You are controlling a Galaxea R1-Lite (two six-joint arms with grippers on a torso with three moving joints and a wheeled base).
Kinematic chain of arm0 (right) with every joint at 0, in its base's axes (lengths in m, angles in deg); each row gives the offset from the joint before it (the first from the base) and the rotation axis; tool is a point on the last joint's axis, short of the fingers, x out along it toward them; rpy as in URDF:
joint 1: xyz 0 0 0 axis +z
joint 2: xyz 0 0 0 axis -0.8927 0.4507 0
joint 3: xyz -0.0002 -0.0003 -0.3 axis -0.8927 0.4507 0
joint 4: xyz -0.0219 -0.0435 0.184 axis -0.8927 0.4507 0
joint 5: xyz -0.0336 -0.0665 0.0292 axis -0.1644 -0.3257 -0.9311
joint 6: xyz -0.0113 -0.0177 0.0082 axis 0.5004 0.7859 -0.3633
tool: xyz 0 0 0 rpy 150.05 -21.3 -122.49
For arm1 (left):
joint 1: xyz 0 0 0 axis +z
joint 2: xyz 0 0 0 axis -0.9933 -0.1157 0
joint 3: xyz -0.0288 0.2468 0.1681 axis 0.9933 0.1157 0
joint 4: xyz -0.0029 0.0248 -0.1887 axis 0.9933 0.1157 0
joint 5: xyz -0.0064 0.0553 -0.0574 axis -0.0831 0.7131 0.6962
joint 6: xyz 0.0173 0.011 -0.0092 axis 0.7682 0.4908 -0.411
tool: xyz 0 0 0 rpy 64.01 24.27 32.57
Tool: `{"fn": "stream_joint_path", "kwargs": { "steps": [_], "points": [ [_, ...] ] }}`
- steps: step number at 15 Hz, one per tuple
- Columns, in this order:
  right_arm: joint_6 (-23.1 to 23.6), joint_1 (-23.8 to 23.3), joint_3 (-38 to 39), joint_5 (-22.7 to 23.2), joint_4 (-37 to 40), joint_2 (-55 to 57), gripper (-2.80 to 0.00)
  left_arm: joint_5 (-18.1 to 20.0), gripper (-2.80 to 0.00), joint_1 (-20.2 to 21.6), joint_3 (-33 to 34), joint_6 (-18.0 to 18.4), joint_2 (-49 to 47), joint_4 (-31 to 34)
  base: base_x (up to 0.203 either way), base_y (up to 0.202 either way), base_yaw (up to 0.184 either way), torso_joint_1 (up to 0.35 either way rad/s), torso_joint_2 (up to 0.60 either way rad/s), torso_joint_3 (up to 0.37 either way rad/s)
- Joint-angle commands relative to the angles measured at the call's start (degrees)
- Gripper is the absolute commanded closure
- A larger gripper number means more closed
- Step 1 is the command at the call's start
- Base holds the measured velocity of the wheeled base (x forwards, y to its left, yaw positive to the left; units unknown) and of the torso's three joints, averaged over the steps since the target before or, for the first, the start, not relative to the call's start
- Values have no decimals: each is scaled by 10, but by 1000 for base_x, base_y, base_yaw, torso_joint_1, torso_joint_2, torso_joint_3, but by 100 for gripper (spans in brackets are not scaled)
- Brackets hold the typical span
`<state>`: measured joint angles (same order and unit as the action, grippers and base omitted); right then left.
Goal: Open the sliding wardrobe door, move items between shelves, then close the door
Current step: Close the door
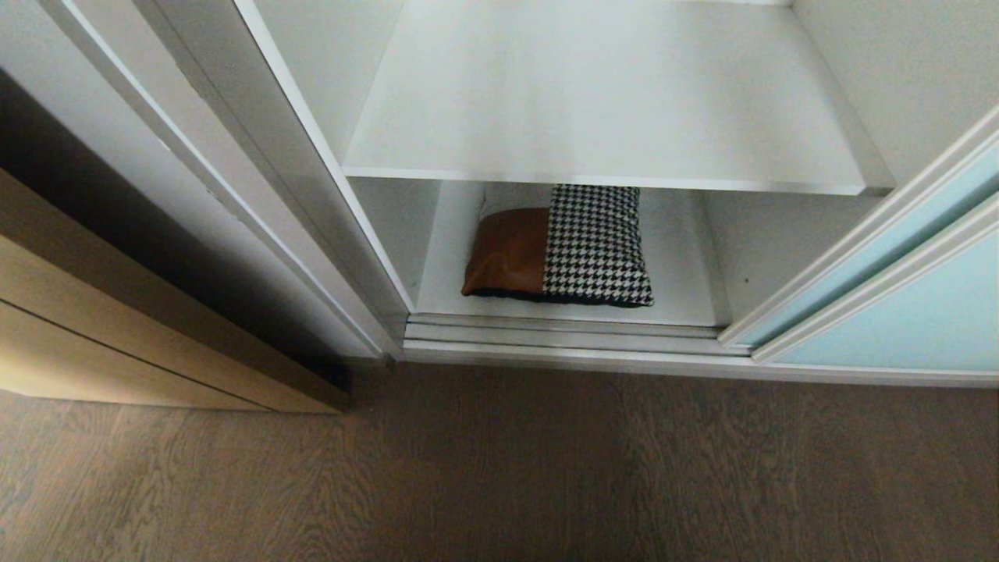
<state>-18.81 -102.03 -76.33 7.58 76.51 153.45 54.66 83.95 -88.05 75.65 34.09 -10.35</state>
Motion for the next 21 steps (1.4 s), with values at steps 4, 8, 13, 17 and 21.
{"fn": "stream_joint_path", "kwargs": {
  "steps": [4, 8, 13, 17, 21],
  "points": [
    [-11, -42, 8, 153, -4, 8, 0, 0, 0, 0, 0, 0, -1, 0, 0, 0, 0, 0, 0, 0],
    [-12, -79, 6, 188, -12, 28, 0, 0, 0, 0, 0, 0, -1, 0, 0, 0, 0, 0, 0, 0],
    [-23, -97, 6, 198, -54, 58, 0, 0, 0, 0, 0, 0, -1, 0, 0, 0, 0, 0, 0, 0],
    [-43, -97, 7, 198, -79, 77, 0, 0, 0, 0, 0, 0, -1, 0, 0, 0, 0, 0, 0, 0],
    [-44, -96, 5, 197, -115, 102, 0, 0, 0, -1, 0, 0, -1, 0, 0, 0, 0, 0, 0, 0]
  ]
}}
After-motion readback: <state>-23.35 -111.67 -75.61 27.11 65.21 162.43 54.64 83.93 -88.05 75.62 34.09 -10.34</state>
